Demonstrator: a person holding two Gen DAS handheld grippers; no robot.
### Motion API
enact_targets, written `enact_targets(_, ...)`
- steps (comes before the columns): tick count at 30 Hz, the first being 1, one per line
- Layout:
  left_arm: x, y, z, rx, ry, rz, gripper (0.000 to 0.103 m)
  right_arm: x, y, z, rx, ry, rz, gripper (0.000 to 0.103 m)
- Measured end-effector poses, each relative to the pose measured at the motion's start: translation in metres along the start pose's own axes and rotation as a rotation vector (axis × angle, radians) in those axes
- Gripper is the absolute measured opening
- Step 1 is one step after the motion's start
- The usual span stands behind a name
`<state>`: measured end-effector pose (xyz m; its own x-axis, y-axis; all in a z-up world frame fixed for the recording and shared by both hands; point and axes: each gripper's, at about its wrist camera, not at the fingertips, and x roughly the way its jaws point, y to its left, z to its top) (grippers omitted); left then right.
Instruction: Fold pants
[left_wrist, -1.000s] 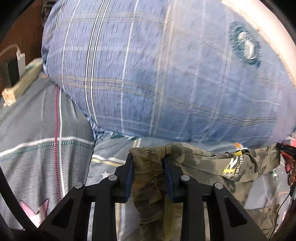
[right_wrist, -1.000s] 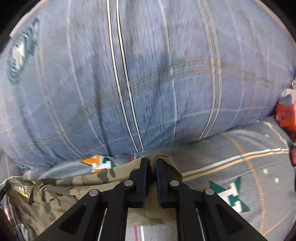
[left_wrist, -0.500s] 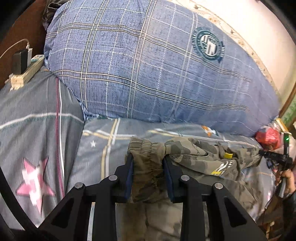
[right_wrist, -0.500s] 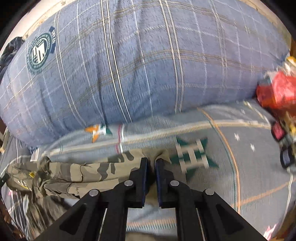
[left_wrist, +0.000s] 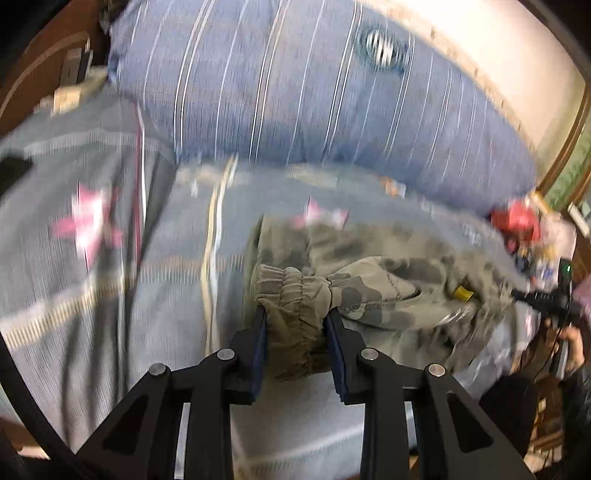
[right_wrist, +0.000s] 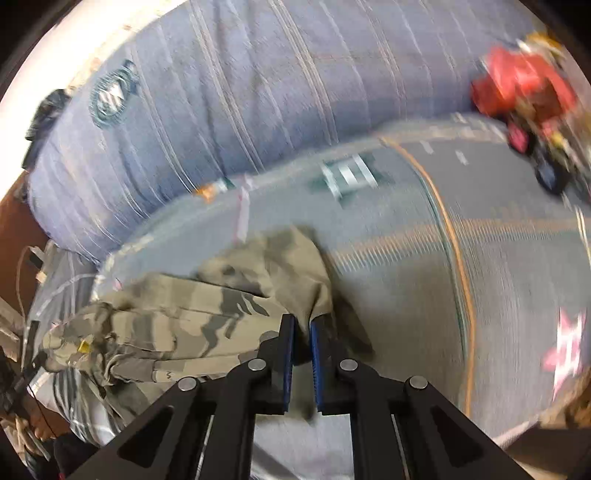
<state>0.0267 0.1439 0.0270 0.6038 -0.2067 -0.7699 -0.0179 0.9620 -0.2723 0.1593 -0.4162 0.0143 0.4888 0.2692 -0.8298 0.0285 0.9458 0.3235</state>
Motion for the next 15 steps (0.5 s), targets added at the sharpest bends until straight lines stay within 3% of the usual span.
enact_targets(3,0.003,0.003,-0.015,-0.002,0.016,0.001,0.031,0.014,-0.017,-0.02,0.075,0.037,0.0,0.009)
enact_targets(6,-0.015,-0.005,-0.008,0.026,-0.042,-0.008,0.031,0.005,-0.012,-0.023,0.064,-0.002,-0.013,0.009)
enact_targets(12,-0.057,-0.025,0.005,0.106,-0.145,-0.026,0.031,-0.054,0.012,-0.017,0.024,-0.118,0.033,0.009)
enact_targets(15,-0.047,-0.021,-0.008,0.138,-0.075,-0.017,0.031,-0.058,0.01,-0.027,0.007,-0.106,0.009,0.009)
